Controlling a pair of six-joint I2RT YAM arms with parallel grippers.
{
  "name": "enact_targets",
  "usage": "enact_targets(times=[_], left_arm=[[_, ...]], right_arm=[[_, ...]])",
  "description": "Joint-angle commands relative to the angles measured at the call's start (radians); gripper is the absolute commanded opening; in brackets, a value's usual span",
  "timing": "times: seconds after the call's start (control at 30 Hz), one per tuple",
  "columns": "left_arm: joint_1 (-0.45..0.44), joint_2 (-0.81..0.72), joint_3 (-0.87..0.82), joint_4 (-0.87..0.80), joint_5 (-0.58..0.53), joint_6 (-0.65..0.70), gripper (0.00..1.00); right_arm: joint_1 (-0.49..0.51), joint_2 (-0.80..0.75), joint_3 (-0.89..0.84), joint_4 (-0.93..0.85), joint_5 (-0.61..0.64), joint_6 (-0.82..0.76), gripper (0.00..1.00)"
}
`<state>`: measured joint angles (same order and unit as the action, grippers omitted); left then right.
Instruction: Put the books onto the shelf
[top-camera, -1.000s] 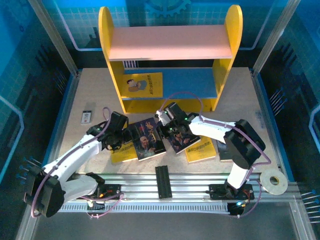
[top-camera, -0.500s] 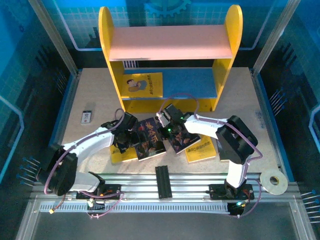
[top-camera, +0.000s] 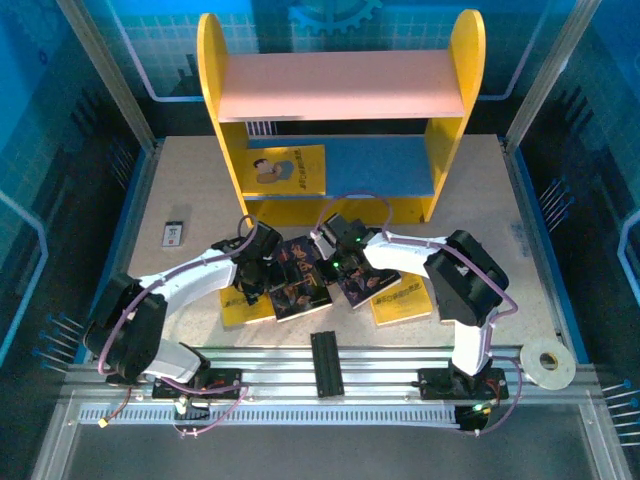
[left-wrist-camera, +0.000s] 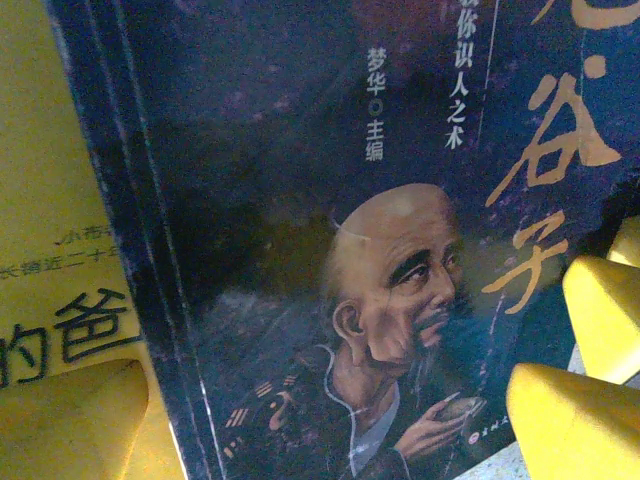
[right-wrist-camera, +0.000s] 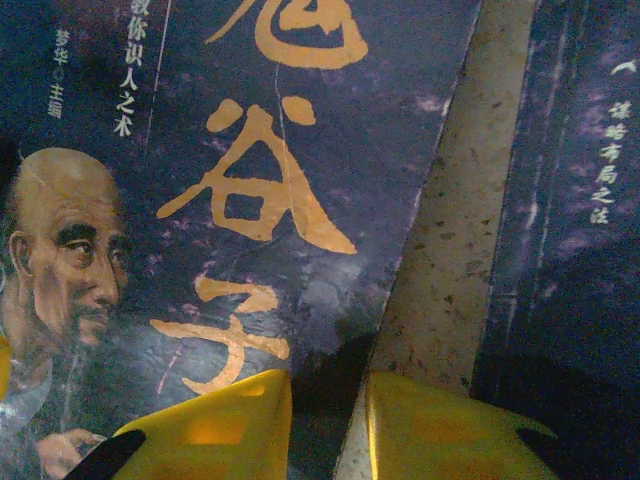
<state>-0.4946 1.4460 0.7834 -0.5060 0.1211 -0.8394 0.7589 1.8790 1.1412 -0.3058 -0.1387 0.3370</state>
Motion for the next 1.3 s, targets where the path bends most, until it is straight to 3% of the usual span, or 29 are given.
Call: enact_targets(times=[0.0,0.33,0.6,0.9,1.27], left_arm=[[-0.009,0.012,0.015,0.022,0.032,-0.011,0.93],[-0.011,-0.051,0.022,0.141,0.118,-0.005,0.91],[-0.013,-0.128,0.018,0.173,0.112,0.0,0.9],[-0.015,-0.066,0.028,0.159,0.11,0.0,0.72],[-0.022,-0.021,0.06,0.122,0.073,0.015,0.72]], right_arm=[[0.02,0.029,0.017,-0.03,0.008,0.003,0.27],[0.03,0.036,-0.009,-0.009,-0.004,0.008,0.27],[0.038,0.035,-0.011,-0.001,-0.012,0.006,0.27],[0.038,0.033,-0.009,-0.001,-0.018,0.002,0.27],[0.04,0.022,-0.02,0.014,-0.044,-0.002,0.28]])
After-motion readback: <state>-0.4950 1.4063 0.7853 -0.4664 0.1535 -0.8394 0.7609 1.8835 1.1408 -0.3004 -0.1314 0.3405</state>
